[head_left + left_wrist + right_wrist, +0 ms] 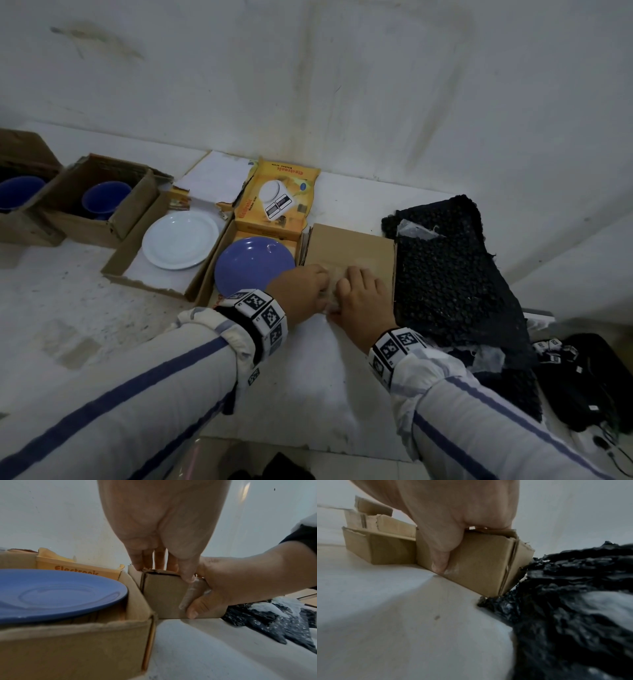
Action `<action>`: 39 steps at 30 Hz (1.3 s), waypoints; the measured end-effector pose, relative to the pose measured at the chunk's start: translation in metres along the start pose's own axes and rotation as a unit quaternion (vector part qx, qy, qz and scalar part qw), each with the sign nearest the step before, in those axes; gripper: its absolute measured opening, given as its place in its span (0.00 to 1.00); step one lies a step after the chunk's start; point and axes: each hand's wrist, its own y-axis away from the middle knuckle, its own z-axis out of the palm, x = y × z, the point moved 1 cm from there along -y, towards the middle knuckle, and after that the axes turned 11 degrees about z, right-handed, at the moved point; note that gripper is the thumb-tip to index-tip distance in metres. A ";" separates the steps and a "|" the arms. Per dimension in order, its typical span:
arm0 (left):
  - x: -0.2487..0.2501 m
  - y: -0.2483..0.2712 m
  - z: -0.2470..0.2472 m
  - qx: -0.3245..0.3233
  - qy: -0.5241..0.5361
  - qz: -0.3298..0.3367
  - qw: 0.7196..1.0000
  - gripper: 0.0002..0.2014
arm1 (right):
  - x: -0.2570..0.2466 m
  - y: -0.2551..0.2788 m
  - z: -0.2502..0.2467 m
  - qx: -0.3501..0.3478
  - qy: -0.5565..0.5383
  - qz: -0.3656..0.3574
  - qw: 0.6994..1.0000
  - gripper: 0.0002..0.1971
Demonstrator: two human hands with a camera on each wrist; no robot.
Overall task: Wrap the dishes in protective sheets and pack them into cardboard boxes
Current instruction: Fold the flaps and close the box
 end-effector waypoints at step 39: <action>-0.014 0.002 0.003 -0.055 -0.026 0.074 0.995 0.14 | 0.018 -0.009 -0.003 0.008 0.043 -0.105 0.994 0.25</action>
